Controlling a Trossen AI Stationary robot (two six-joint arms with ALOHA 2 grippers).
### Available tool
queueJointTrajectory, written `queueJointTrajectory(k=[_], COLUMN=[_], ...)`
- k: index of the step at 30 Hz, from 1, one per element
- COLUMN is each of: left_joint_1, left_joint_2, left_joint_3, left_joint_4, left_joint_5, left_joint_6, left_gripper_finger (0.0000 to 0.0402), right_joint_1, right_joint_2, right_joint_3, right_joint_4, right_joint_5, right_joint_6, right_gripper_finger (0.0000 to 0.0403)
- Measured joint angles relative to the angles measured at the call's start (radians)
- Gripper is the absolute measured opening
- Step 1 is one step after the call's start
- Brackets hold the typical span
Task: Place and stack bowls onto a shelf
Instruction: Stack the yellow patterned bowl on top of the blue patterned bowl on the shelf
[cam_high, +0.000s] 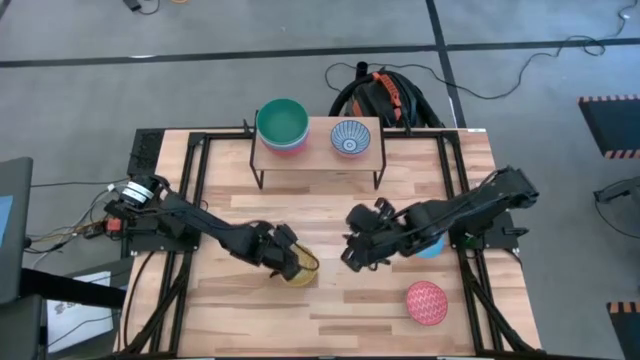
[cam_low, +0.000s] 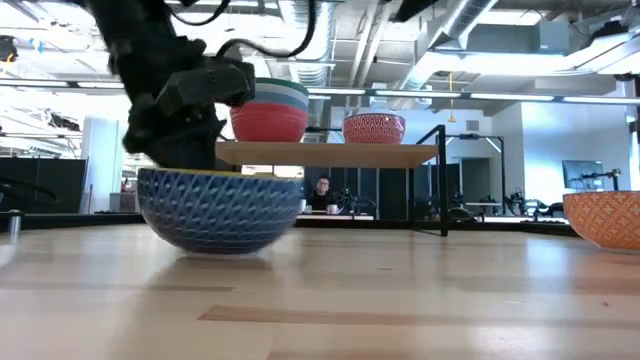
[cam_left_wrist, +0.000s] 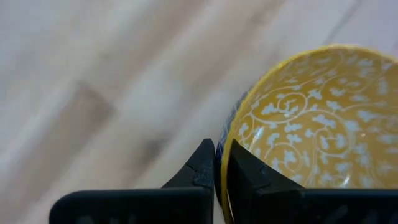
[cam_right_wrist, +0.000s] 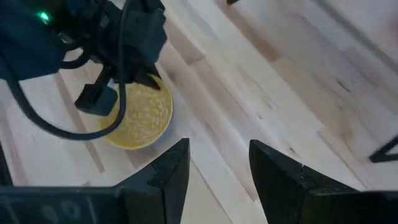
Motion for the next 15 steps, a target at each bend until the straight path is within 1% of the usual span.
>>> queueJointTrajectory(k=[3, 6, 10, 13, 15], left_joint_1=[0.049, 0.120, 0.239, 0.329, 0.388], left_joint_2=[-0.038, -0.085, -0.087, -0.069, -0.061], left_joint_3=[0.041, 0.127, 0.294, 0.437, 0.502], left_joint_4=[-0.020, -0.050, -0.109, -0.107, -0.121], left_joint_5=[0.002, 0.004, 0.004, -0.002, -0.006], left_joint_6=[0.084, 0.171, 0.310, 0.393, 0.437], left_gripper_finger=[0.0000, 0.0000, 0.0000, 0.0000, 0.0000], right_joint_1=[0.000, -0.002, -0.003, -0.003, -0.004], right_joint_2=[-0.062, -0.132, -0.209, -0.265, -0.294], right_joint_3=[0.000, 0.000, 0.000, 0.000, 0.000], right_joint_4=[-0.032, -0.073, -0.110, -0.118, -0.132], right_joint_5=[0.001, 0.002, 0.004, 0.008, 0.008], right_joint_6=[0.030, 0.055, 0.076, 0.079, 0.078], right_gripper_finger=[0.0191, 0.0191, 0.0191, 0.0191, 0.0191])
